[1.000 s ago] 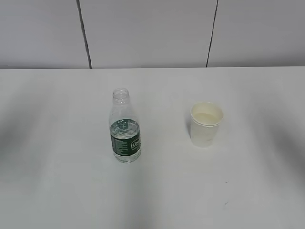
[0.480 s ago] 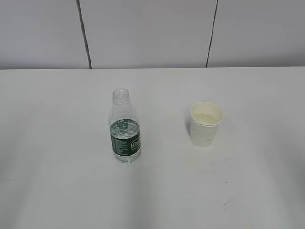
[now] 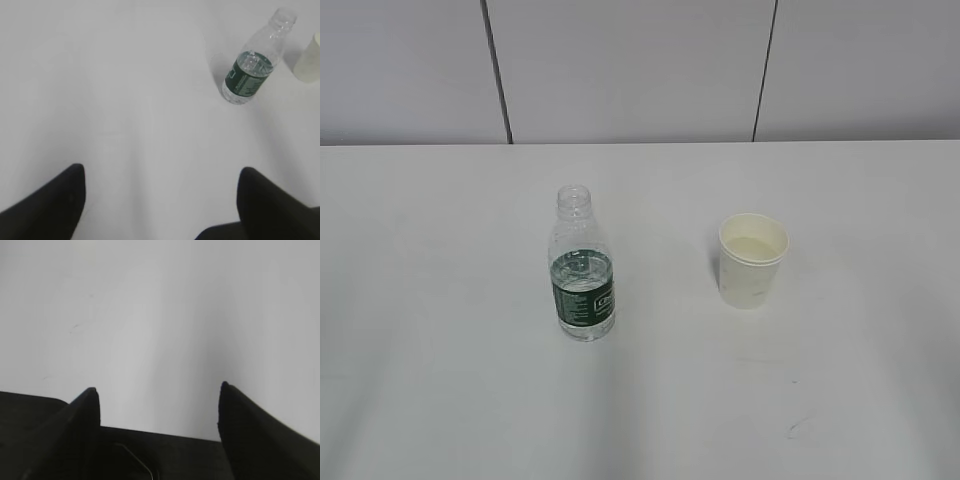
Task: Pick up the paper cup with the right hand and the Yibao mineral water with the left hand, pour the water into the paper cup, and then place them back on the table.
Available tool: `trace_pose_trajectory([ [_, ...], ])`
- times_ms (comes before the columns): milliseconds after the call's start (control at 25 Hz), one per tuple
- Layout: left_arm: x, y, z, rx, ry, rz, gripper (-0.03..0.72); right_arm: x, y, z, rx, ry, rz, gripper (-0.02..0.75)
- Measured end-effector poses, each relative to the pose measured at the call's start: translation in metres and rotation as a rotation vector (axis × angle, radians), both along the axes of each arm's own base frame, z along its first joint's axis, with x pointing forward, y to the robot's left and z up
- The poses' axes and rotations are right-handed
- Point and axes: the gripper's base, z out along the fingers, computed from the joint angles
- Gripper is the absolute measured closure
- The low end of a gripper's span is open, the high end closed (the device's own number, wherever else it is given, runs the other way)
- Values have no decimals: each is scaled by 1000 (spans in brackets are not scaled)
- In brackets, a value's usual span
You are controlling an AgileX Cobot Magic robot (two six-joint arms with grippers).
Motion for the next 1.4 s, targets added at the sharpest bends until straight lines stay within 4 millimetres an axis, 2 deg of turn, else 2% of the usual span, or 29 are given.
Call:
trace_pose_trajectory([
  [320, -12, 1, 2, -14, -98, -1, 133, -25, 2, 9, -20, -216, -2, 166],
  [520, -22, 3, 1, -24, -252, 3, 139, -41, 3, 12, -33, -349, -4, 166],
  [720, -23, 3, 1, -29, -286, 5, 146, -46, 3, 10, -48, -430, -2, 166],
  [1160, -20, 3, -1, -23, -310, 5, 146, -45, 3, 10, -54, -457, -5, 166],
  [1400, -27, 3, 1, -16, -249, -6, 148, -55, 4, 9, -59, -351, 12, 166],
])
